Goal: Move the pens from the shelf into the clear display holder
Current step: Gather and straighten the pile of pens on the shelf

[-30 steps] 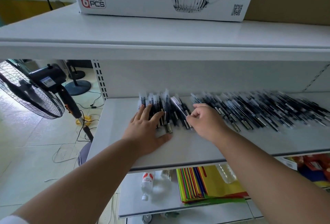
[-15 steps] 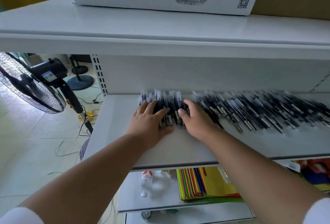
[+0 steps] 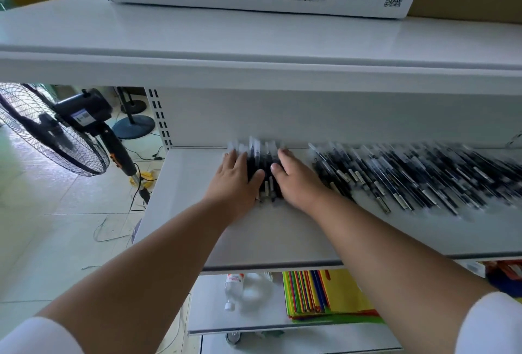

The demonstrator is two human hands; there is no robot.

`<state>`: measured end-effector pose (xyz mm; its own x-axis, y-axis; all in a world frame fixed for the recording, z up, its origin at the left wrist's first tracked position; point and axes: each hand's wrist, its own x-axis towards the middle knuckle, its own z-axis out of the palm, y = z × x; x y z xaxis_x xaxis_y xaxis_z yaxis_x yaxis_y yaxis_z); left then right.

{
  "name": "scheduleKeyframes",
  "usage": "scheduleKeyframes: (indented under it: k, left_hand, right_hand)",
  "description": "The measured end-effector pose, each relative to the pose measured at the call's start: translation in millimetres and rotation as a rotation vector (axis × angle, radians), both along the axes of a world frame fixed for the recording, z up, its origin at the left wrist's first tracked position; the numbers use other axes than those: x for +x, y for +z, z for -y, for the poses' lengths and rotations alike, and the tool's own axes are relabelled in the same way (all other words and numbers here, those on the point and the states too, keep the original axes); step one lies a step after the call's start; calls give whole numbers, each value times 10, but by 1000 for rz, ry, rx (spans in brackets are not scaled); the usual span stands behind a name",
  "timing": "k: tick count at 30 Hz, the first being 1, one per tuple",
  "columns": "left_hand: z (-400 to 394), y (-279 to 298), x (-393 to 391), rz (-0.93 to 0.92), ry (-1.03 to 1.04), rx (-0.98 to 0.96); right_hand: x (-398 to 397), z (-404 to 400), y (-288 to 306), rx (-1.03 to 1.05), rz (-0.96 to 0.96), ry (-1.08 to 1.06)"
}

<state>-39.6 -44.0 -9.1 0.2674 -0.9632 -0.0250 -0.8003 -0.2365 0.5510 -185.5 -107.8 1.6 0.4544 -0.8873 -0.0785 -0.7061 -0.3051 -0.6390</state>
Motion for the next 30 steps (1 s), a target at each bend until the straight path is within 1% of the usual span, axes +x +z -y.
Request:
scheduleKeyframes:
  k: [3, 7, 9, 14, 20, 24, 30]
  left_hand:
    - [-9, 11, 9, -13, 15, -7]
    - [-39, 24, 13, -30, 29, -21]
    - [-81, 39, 29, -39, 30, -39]
    - [-230, 91, 30, 50, -33, -87]
    - [-306, 193, -183, 178, -157, -178]
    - [-240, 235, -545, 185, -246, -237]
    - [-50, 241, -984, 178, -309, -215]
  right_hand:
    - [6, 11, -11, -6, 8, 7]
    - [6, 7, 18, -3, 93, -61]
    - [0, -30, 51, -37, 120, -74]
    - [-107, -180, 235, -206, 143, -50]
    - [-394, -317, 470, -476, 163, -122]
    - [-684, -304, 546, -556, 105, -154]
    - [-1203, -150, 599, -570, -19, -189]
